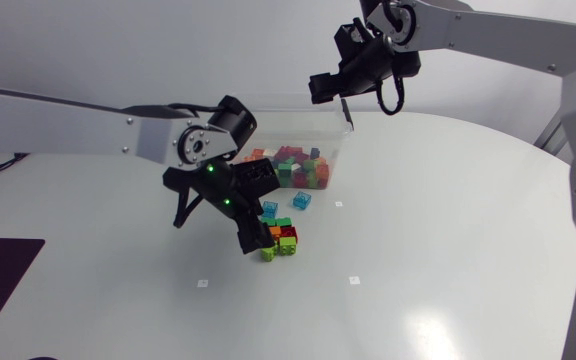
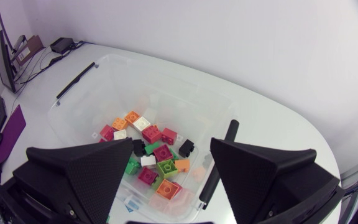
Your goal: Place the duplo bricks in the container
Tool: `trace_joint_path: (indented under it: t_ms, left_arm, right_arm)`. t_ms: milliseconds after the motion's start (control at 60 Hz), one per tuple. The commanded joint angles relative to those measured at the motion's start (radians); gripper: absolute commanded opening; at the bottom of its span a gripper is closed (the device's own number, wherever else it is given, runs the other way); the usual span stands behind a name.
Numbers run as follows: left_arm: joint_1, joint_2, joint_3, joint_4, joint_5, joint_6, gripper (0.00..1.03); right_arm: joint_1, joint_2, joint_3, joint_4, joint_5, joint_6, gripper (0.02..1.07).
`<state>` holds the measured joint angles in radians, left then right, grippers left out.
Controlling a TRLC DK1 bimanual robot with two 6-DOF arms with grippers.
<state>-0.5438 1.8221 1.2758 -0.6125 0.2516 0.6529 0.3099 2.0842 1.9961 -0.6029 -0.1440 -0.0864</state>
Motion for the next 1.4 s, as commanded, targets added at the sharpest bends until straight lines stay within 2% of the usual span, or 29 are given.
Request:
trace_joint_path:
  t_ms: [0, 267, 550, 750, 900, 1050, 1250, 1383]
  left_arm:
    - [-0.001, 0.062, 0.099, -0.078, -0.008, -0.107, 0.96]
    - [-0.021, 0.1, 0.172, -0.182, -0.089, -0.289, 0.93]
    - [-0.059, 0.138, 0.203, -0.273, -0.121, -0.43, 0.93]
    - [-0.082, 0.19, 0.212, -0.268, -0.195, -0.48, 0.93]
    - [-0.081, 0.229, 0.214, -0.236, -0.212, -0.495, 0.93]
    - [-0.073, 0.263, 0.215, -0.194, -0.215, -0.507, 0.86]
    - [-0.088, 0.286, 0.218, -0.167, -0.215, -0.518, 0.85]
    - [-0.091, 0.287, 0.218, -0.153, -0.215, -0.526, 0.65]
  right_arm:
    - [-0.009, -0.087, -0.066, -0.009, -0.011, -0.018, 0.97]
    - [-0.023, -0.254, -0.247, 0.002, -0.012, -0.024, 0.97]
    - [-0.028, -0.391, -0.444, 0.046, -0.012, -0.036, 0.97]
    - [-0.038, -0.477, -0.573, 0.071, -0.022, -0.047, 0.97]
    - [-0.035, -0.543, -0.671, 0.094, -0.026, -0.046, 0.97]
    - [-0.031, -0.609, -0.758, 0.118, -0.037, -0.053, 0.97]
    - [-0.028, -0.673, -0.853, 0.147, -0.037, -0.061, 0.97]
    - [-0.028, -0.714, -0.927, 0.172, -0.037, -0.067, 0.97]
